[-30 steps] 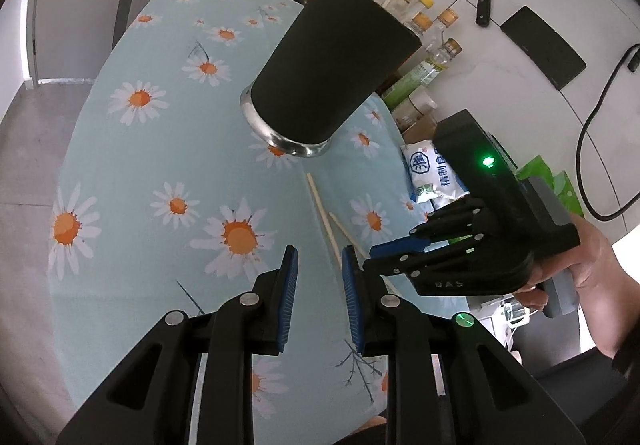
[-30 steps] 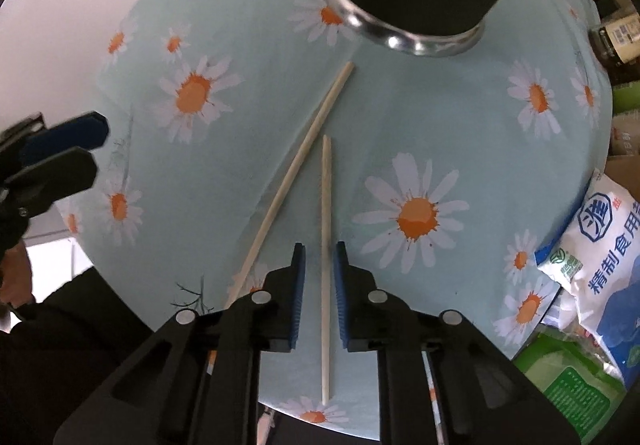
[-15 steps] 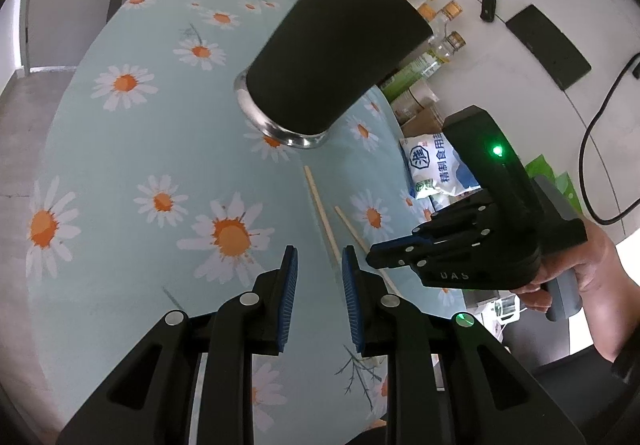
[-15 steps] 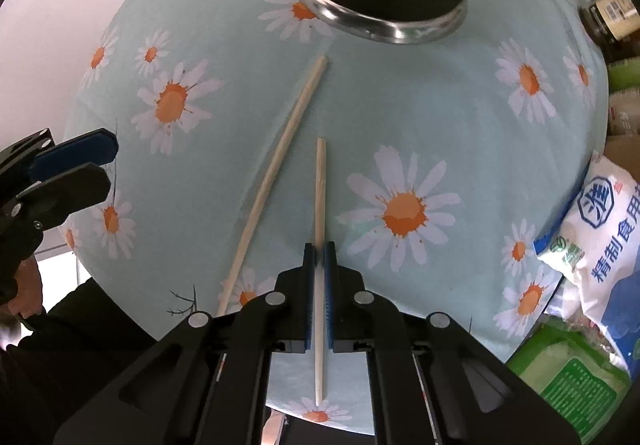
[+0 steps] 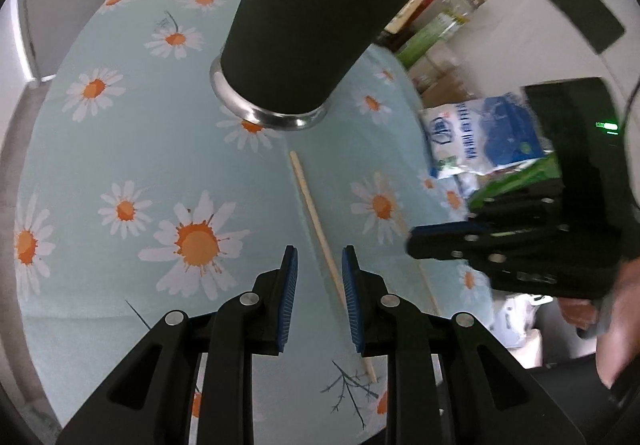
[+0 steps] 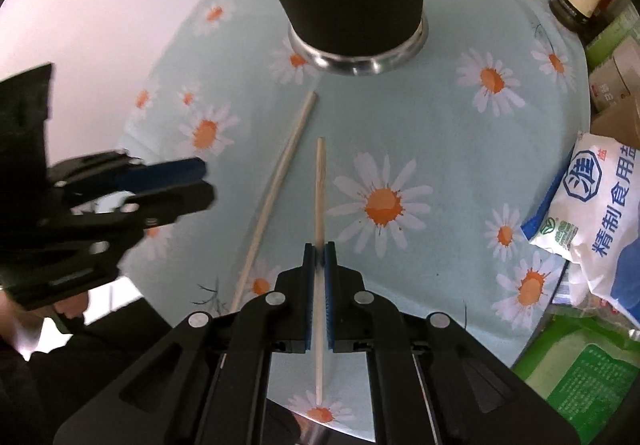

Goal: Organize utensils
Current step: 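Close the right gripper on one remaining wooden chopstick, then close the left gripper on the last chopstick while the right gripper holds its chopstick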

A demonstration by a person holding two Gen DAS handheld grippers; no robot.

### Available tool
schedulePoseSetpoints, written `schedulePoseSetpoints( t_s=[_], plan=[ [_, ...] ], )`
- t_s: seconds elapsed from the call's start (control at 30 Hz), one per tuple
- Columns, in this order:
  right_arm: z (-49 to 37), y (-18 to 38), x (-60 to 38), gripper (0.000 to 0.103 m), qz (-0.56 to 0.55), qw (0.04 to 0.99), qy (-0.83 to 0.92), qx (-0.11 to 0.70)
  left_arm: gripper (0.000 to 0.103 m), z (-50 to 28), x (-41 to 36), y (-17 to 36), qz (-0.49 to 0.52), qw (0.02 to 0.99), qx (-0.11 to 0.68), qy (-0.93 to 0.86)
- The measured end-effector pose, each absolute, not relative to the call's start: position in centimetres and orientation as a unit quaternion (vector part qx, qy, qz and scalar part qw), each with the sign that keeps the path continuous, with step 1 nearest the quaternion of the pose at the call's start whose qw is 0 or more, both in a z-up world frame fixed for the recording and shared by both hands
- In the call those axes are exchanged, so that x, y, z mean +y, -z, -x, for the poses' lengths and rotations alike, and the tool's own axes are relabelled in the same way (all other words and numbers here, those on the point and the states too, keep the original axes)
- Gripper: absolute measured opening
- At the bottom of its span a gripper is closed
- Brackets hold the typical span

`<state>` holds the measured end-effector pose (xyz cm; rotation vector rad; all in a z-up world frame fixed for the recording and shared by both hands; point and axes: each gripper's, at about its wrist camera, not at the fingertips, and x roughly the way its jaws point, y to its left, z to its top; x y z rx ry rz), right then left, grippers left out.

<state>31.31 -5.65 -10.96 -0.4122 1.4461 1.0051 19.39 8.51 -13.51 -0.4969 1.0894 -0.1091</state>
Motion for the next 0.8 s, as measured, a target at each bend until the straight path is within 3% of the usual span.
schedulePoseSetpoints(
  t_s=[0.43,0.8],
  plan=[
    [-32.1,7.4,-10.2,0.006,0.043,0.630,-0.503,0.590,0.022,-22.9,5.8,15.3,0.213,0.775,0.595,-0.012],
    [-30.8,6.7,-11.9,0.005,0.035,0.645,-0.509,0.569,0.022,-25.1,4.9,16.0,0.190,0.749,0.631,-0.073]
  ],
)
